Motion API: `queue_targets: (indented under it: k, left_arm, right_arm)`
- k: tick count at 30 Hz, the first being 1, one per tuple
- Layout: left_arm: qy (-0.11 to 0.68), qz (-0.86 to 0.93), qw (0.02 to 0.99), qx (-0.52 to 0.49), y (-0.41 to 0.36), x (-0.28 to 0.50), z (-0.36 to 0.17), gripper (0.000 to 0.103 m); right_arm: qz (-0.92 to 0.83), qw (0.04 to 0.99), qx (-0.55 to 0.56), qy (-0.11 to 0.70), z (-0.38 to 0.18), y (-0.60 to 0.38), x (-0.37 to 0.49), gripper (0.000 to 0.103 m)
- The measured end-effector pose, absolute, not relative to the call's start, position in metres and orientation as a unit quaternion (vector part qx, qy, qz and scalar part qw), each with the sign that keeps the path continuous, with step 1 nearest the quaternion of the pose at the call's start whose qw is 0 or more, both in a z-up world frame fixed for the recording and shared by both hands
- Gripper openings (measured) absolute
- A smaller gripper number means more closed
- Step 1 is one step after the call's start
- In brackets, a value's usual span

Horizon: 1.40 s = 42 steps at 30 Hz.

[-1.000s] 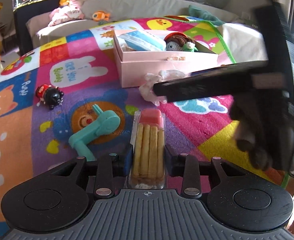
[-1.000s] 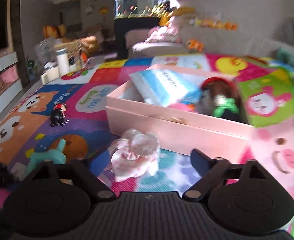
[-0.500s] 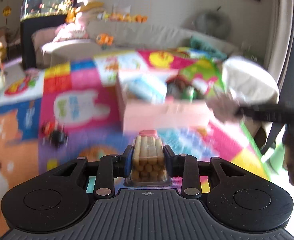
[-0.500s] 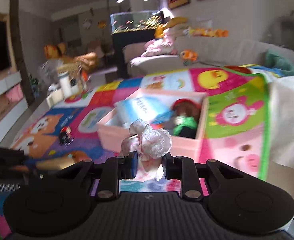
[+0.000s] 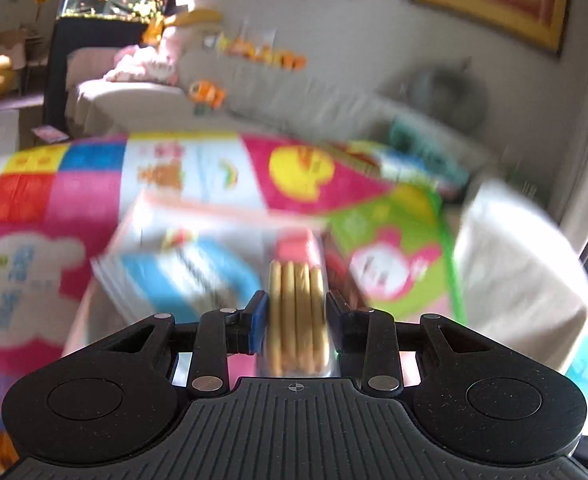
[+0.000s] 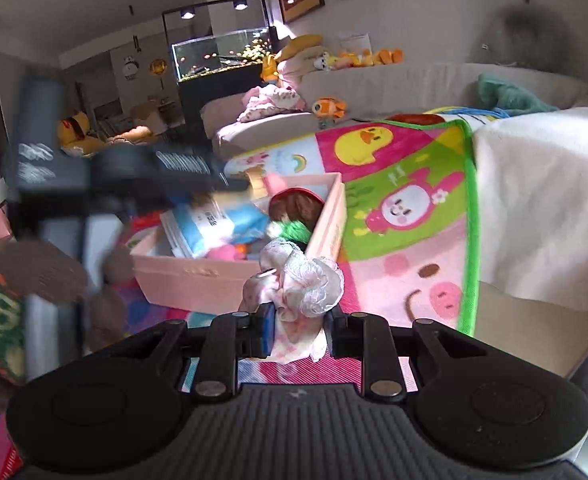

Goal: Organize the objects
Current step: 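Drop the tissue and stick pack into the pink box, opening both grippers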

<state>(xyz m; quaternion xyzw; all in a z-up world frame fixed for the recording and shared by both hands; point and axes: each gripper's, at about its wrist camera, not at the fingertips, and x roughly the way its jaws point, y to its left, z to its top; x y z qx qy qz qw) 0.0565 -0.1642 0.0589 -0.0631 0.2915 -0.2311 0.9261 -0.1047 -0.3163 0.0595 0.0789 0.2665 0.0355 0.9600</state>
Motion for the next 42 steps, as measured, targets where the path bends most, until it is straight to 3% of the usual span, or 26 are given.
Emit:
queue_targets:
  k: [4,11,19,23,27,34,38,41,42]
  left_arm:
    - [0.278,-0.235,0.931,-0.029,-0.163,0.045,0.057,0.037]
    - [0.214,-0.236,0.943,-0.101,-0.093,0.019,0.087,0.037]
    - [0.221,-0.12,0.958,-0.135,0.044,0.016,0.049,0.036]
    - [0.24,-0.056,0.948,-0.201,0.103,0.016,0.015,0.034]
    - [0.237,-0.061,0.929,-0.276,0.13,0.013,0.001,0.034]
    - [0.216,-0.085,0.939,-0.255,0.121,0.009,0.006,0.034]
    - [0.223,-0.086,0.93,-0.279,0.128,0.01,0.002,0.034]
    - [0.227,-0.082,0.925,-0.294,0.132,0.01,-0.001,0.034]
    - [0.227,-0.08,0.924,-0.297,0.134,0.01,-0.001,0.034]
  right_arm:
    - [0.023,0.957,0.085,0.275,0.053,-0.329,-0.103,0.024]
    - [0.024,0.957,0.094,0.274,0.056,-0.332,-0.089,0.024]
    - [0.066,0.957,0.103,0.264,0.121,-0.321,-0.014,0.024]
    - [0.057,0.94,0.11,0.318,0.132,-0.305,0.069,0.024]
    - [0.016,0.906,0.133,0.402,0.108,-0.293,0.152,0.024]
    - [-0.051,0.85,0.11,0.513,0.05,-0.269,0.213,0.024]
    - [-0.075,0.842,0.074,0.529,0.05,-0.262,0.217,0.037]
    - [-0.073,0.854,0.069,0.511,0.074,-0.264,0.204,0.06]
    - [-0.073,0.86,0.069,0.499,0.084,-0.265,0.197,0.062]
